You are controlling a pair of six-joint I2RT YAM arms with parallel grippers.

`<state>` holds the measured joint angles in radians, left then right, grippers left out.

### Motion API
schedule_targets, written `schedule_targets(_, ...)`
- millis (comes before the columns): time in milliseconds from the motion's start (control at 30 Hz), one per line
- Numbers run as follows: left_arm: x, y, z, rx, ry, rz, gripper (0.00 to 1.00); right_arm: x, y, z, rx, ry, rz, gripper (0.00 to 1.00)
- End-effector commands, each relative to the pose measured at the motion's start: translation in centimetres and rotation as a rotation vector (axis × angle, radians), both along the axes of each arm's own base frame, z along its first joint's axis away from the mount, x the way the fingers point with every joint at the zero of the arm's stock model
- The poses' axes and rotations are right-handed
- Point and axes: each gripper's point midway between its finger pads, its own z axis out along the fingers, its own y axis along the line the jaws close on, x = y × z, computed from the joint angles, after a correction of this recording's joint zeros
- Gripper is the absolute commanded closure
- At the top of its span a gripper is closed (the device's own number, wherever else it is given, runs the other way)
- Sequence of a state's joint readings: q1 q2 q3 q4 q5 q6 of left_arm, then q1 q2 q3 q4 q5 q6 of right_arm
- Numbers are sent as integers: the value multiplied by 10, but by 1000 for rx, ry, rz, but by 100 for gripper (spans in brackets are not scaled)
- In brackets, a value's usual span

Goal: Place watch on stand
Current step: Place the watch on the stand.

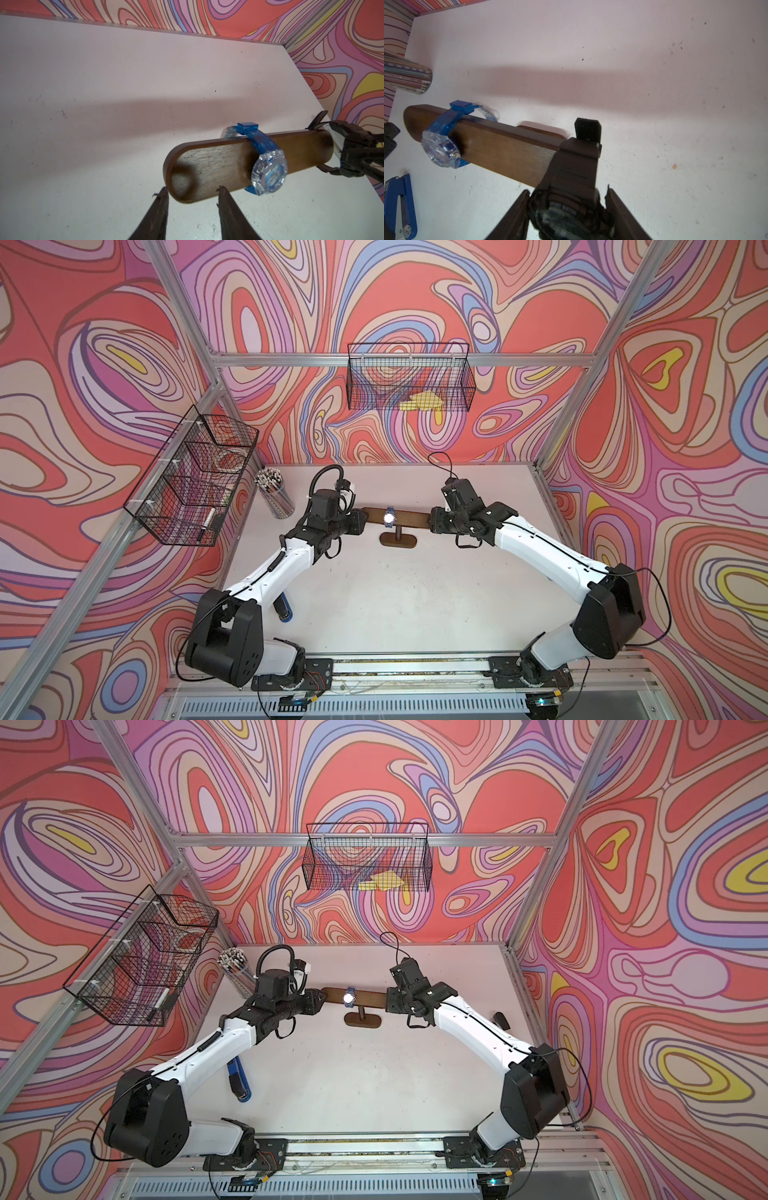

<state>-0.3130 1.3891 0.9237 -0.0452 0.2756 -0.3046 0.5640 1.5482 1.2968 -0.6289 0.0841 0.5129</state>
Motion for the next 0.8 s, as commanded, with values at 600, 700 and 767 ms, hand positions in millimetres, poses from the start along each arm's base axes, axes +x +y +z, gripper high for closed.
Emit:
schedule_targets(600,-8,-13,-3,-85,-6,-48,62,15,15,9,29,-33,36,82)
schedule_targets(700,-7,-13,-3,-83,-8,-50,63,16,18,8,34,-26,41,82)
schedule_targets(767,-6,-12,-2,-77,-13,-46,63,16,18,8,32,-27,41,82)
